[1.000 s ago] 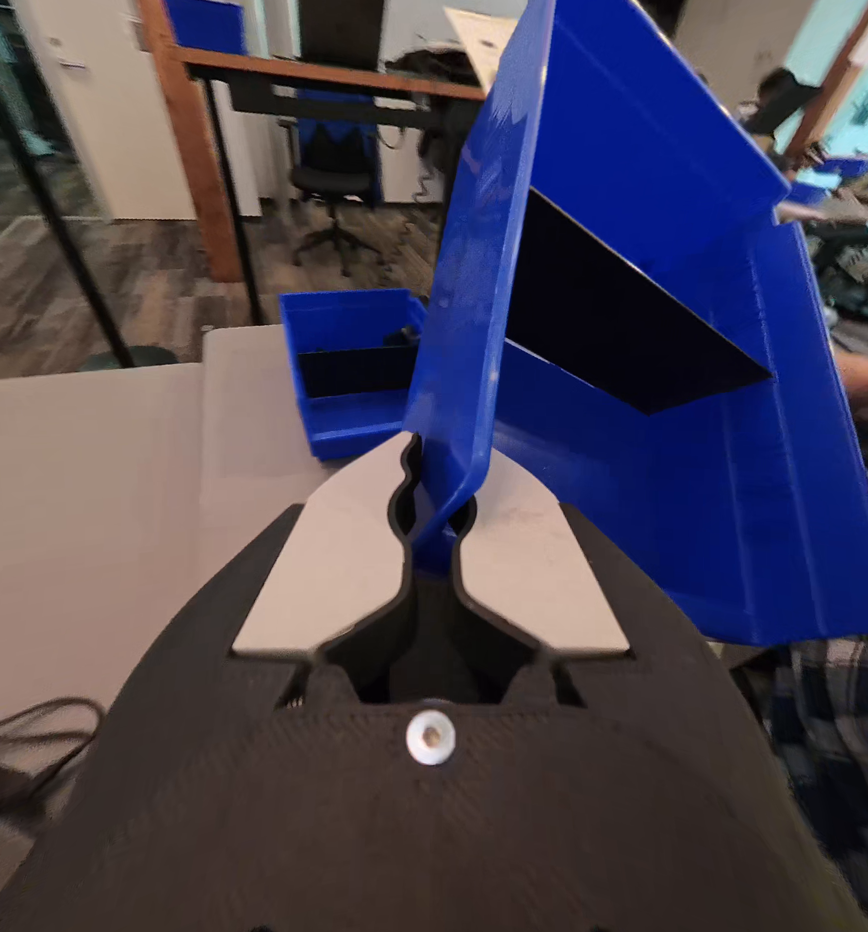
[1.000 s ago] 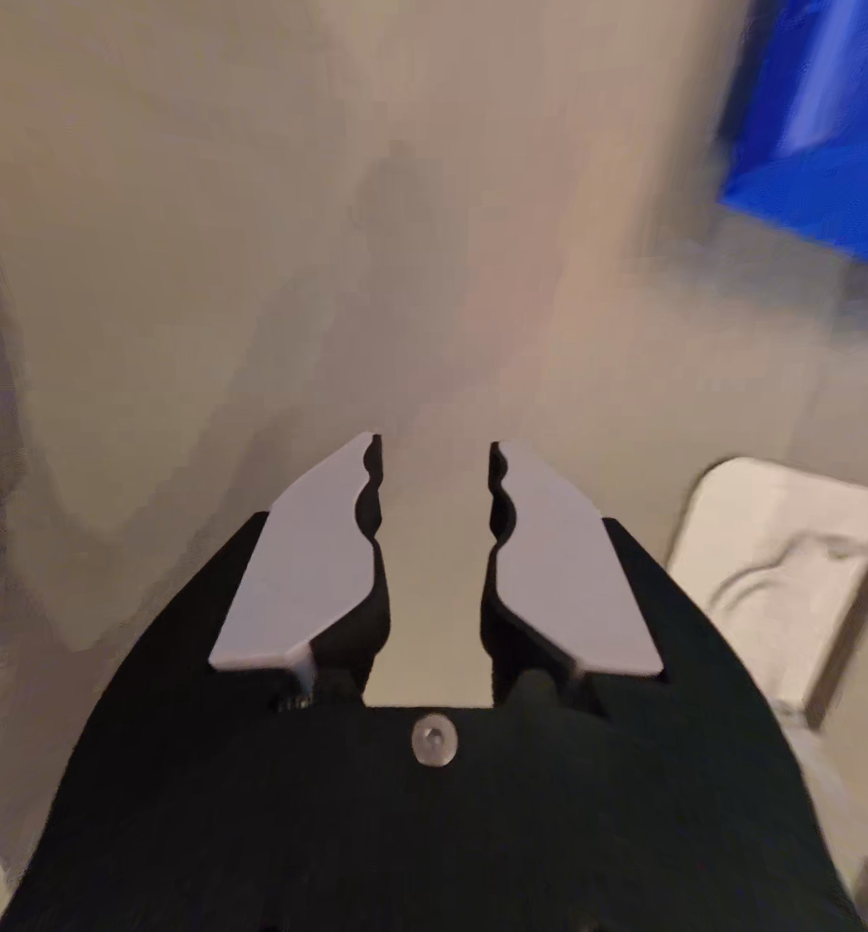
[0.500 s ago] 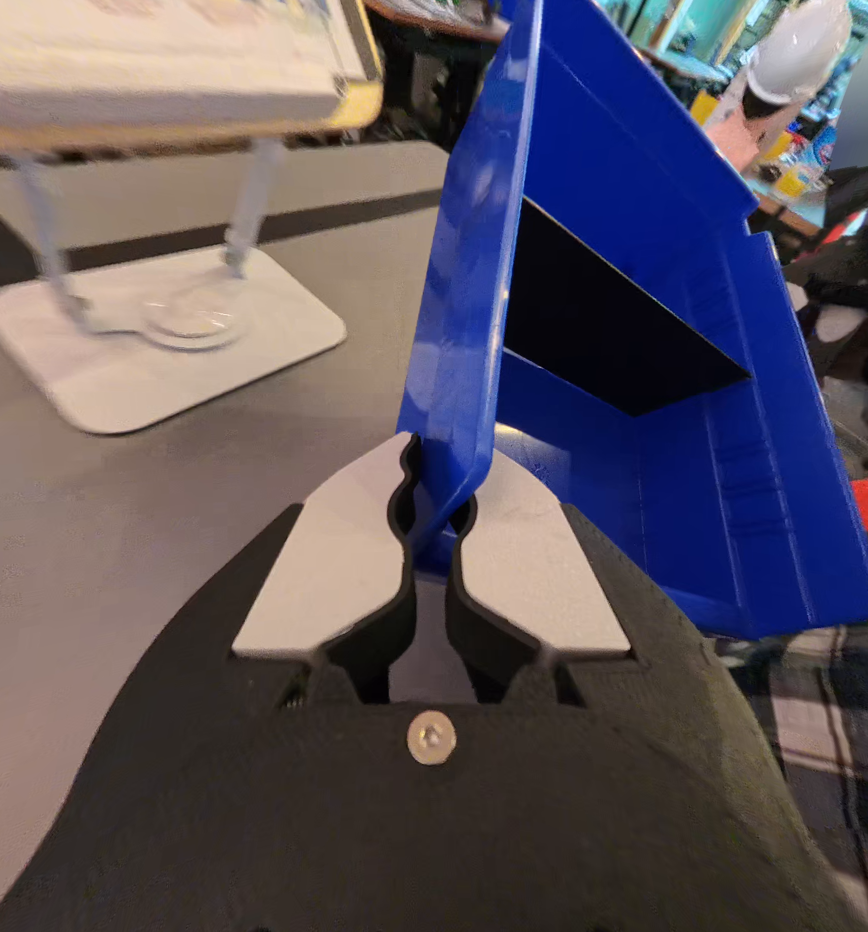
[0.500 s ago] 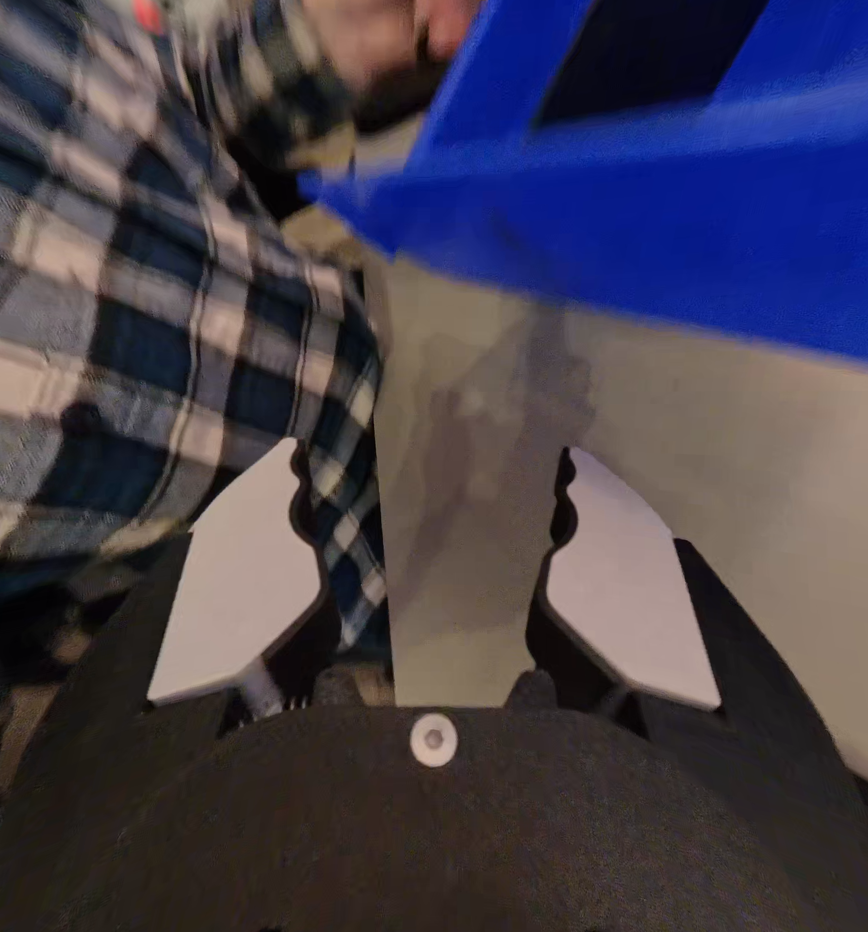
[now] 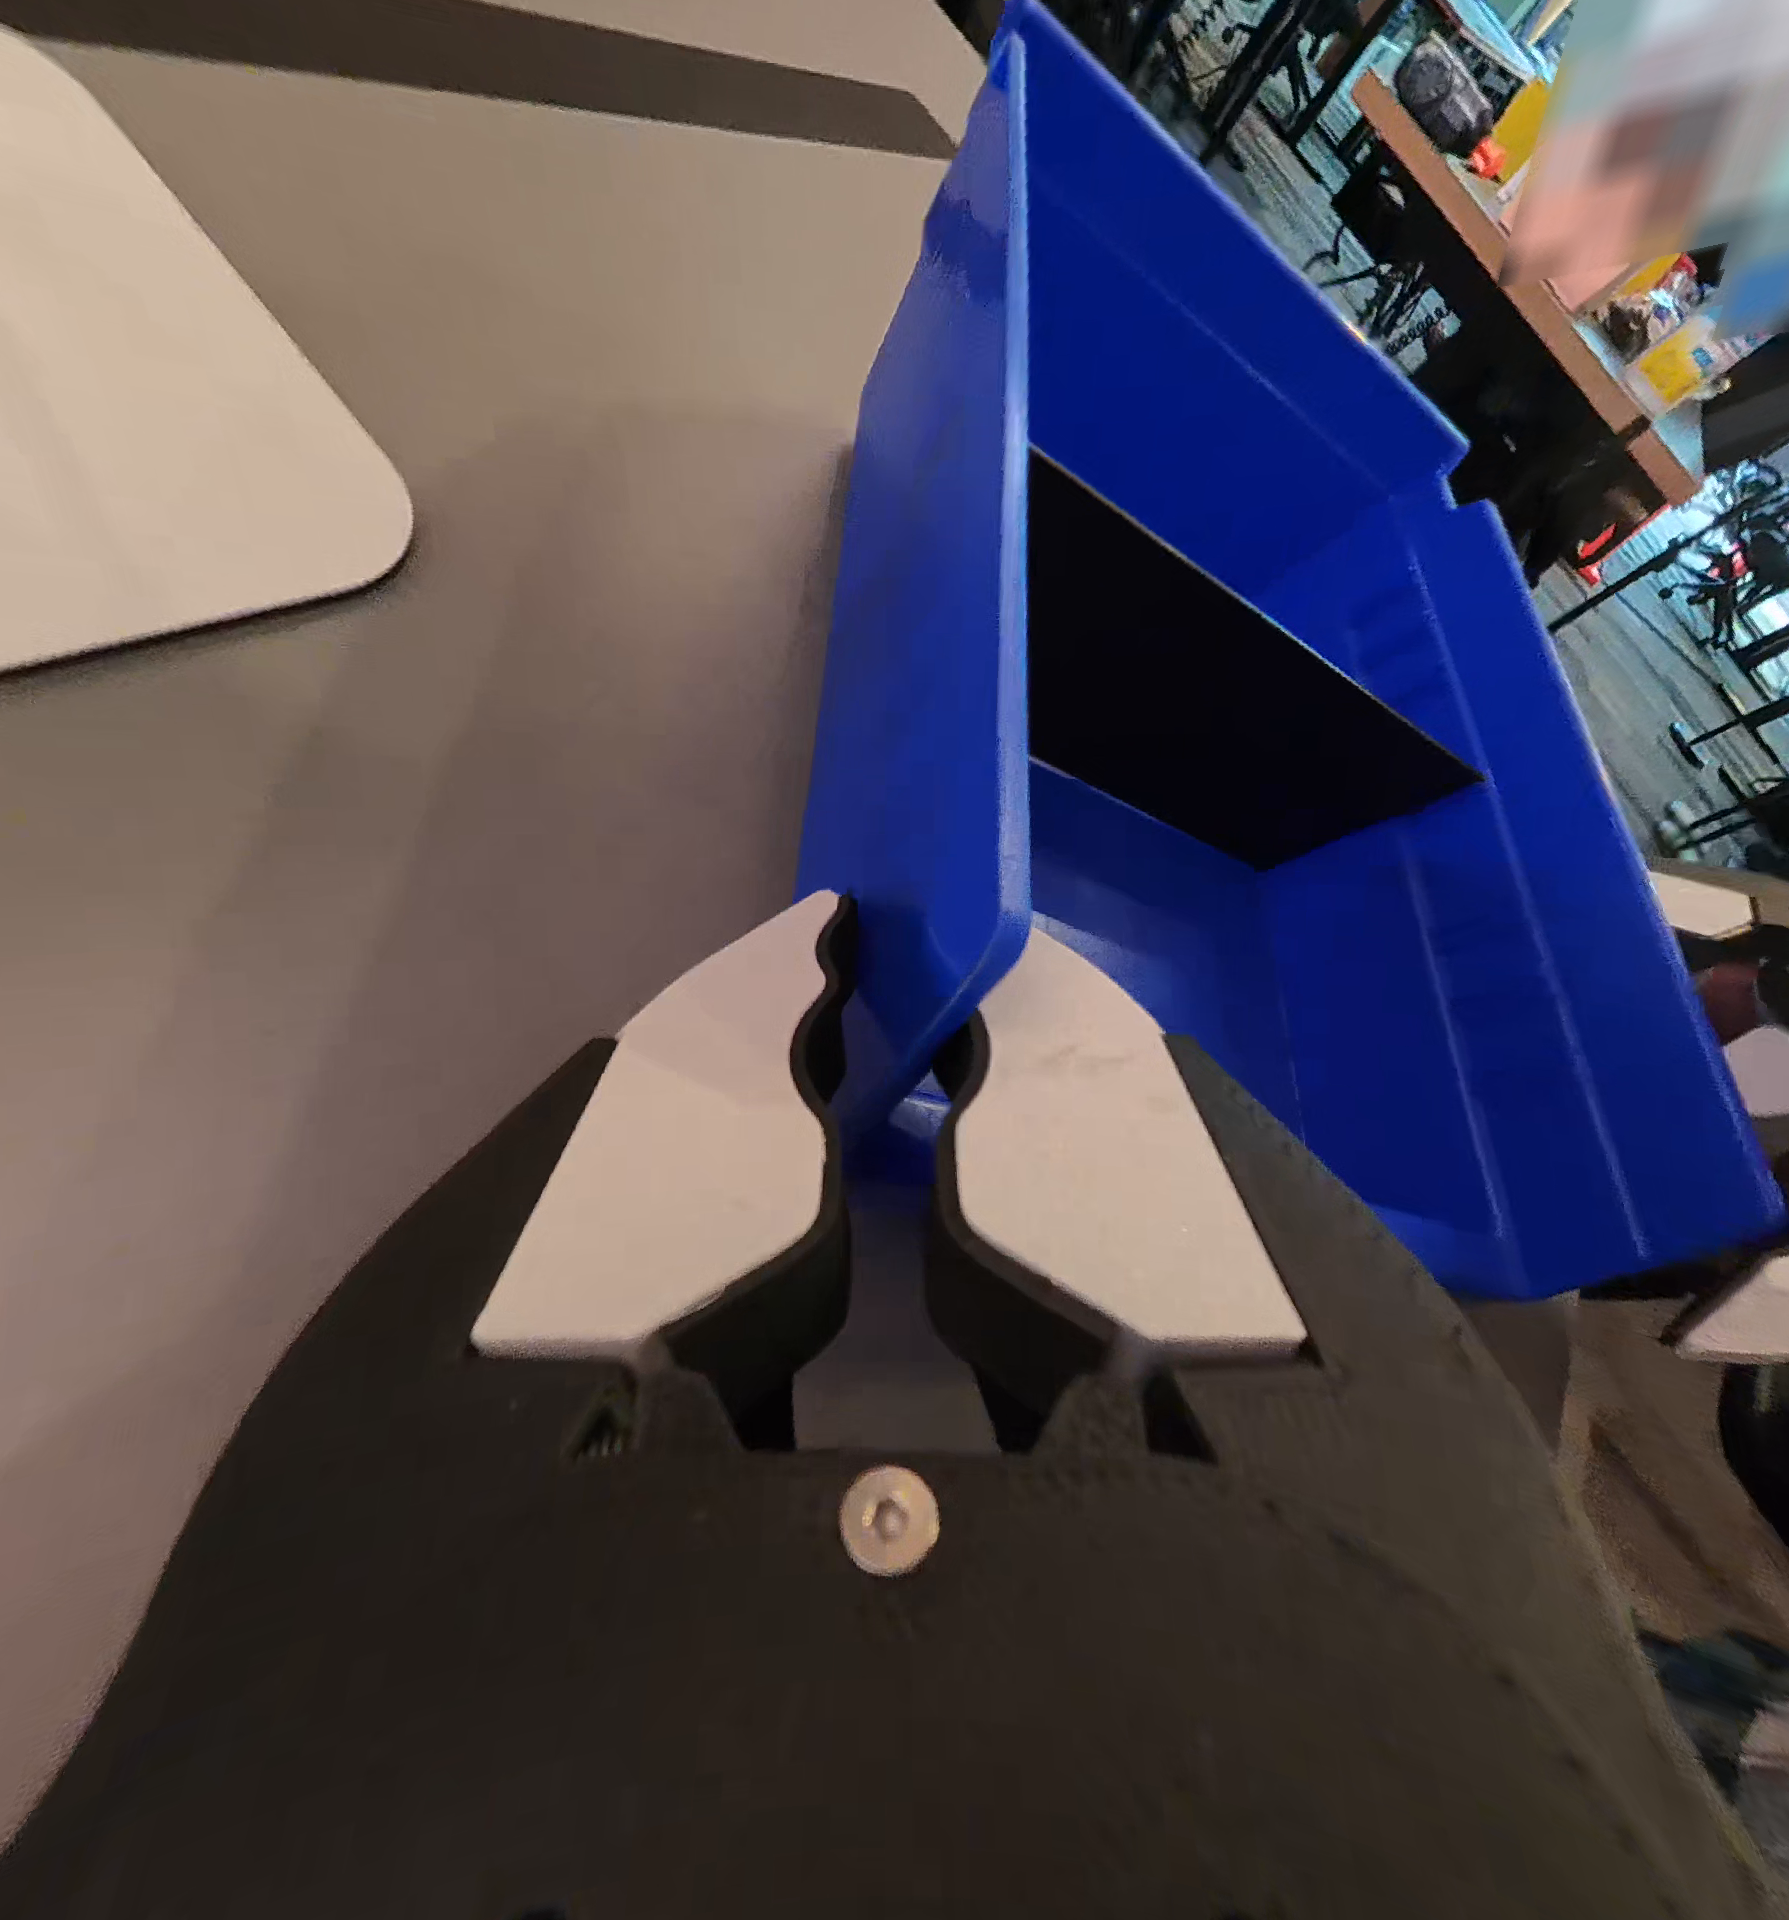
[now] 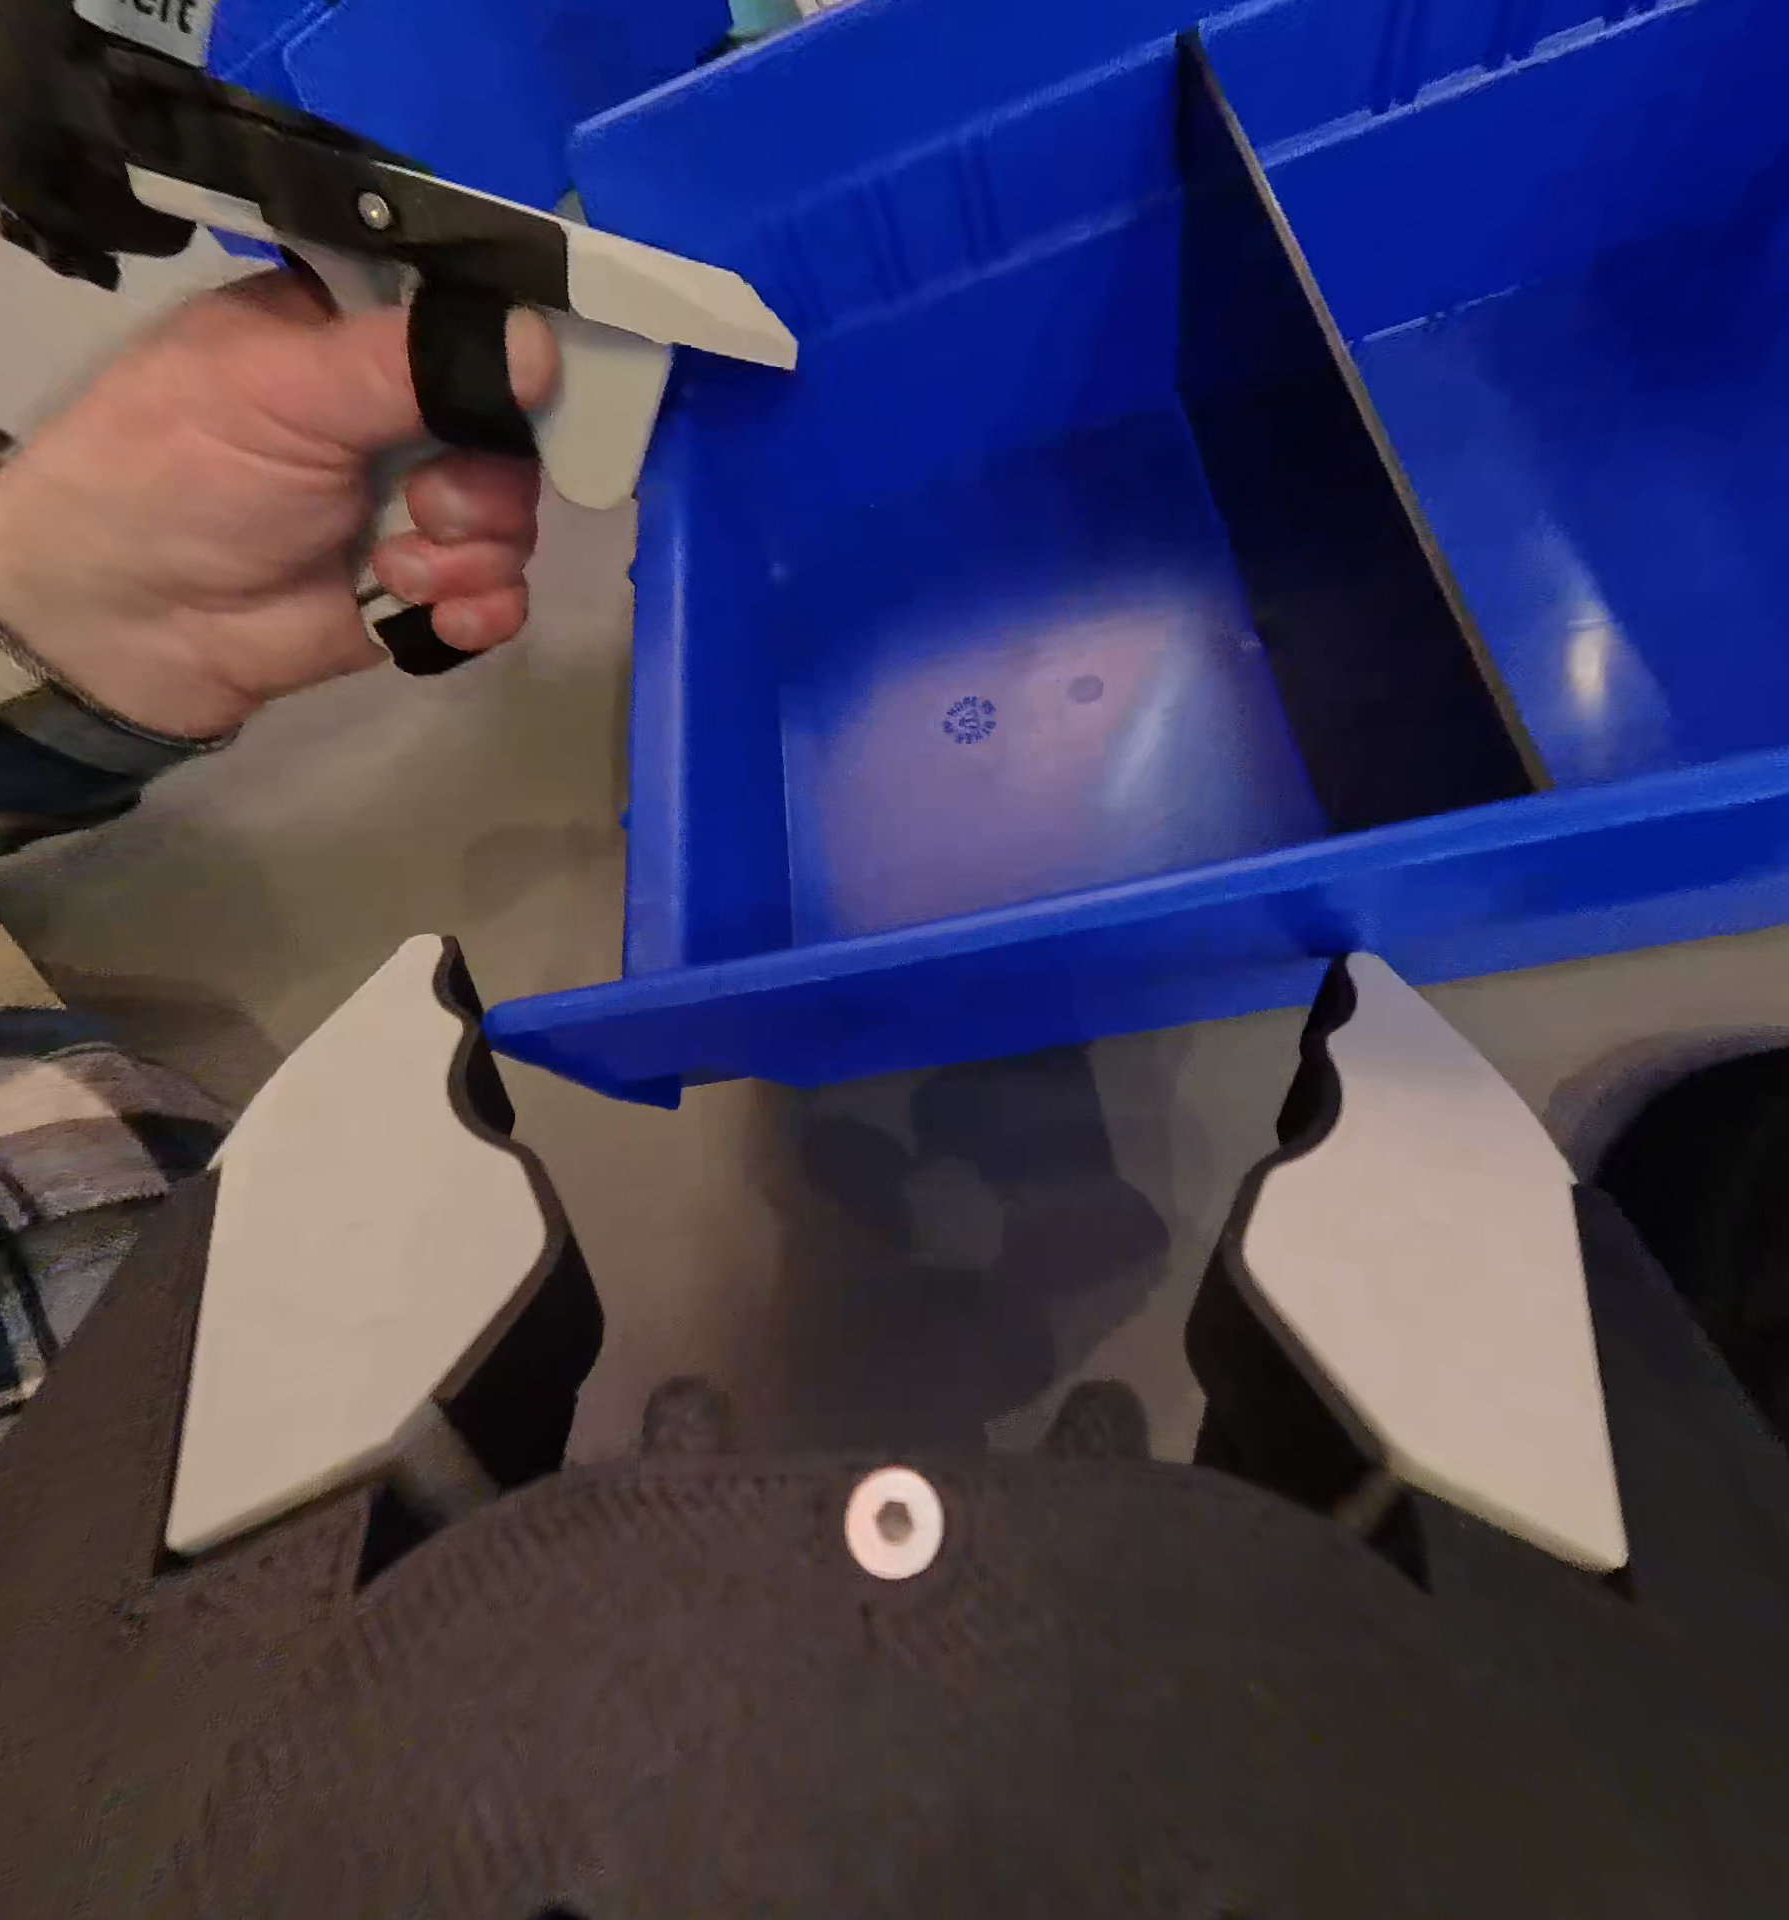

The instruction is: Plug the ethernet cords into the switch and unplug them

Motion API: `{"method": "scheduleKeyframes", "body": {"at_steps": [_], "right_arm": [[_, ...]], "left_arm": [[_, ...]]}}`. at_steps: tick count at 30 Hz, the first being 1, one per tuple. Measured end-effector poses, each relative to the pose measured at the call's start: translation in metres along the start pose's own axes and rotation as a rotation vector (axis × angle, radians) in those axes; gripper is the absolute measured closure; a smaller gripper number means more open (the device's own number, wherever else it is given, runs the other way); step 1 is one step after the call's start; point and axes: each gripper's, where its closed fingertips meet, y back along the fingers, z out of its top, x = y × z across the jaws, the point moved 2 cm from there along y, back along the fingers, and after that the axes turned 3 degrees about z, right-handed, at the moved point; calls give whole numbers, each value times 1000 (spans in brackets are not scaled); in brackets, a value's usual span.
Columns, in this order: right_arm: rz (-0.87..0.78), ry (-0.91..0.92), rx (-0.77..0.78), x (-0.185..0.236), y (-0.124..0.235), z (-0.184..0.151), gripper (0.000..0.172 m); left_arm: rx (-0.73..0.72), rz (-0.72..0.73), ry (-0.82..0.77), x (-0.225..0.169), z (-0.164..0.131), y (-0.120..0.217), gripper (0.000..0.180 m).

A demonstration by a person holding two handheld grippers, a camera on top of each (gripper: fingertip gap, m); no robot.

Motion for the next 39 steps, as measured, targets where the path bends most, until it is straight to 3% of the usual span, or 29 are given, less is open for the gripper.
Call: {"method": "scheduleKeyframes", "body": {"at_steps": [3,5,8,12,16,23,25,30,36,37,39], "right_arm": [[8,-2,34,-9,-5,5,29],[12,0,58,-14,-7,9,38],[48,-21,96,-25,-7,16,62],[49,-21,151,-58,-3,32,103],[-127,27,262,-129,10,45,124],[-276,118,452,-241,23,74,149],[-314,95,445,-276,28,83,157],[-351,62,415,-341,35,102,166],[-374,45,415,-352,35,105,164],[-347,19,403,-349,36,106,158],[-397,-3,348,-347,44,110,122]], "left_arm": [[2,-28,74,6,-3,-6,166],[-3,-66,86,3,0,-8,150],[-2,-87,81,-4,5,-11,126],[-15,-94,107,-7,13,-23,125],[17,-230,145,-29,19,-54,129],[53,-247,104,-62,48,-124,124],[51,-261,123,-75,54,-145,122],[66,-249,104,-96,71,-188,121],[55,-268,121,-88,84,-199,122],[48,-289,116,-88,85,-194,126],[-24,-303,101,-84,92,-173,122]]}}
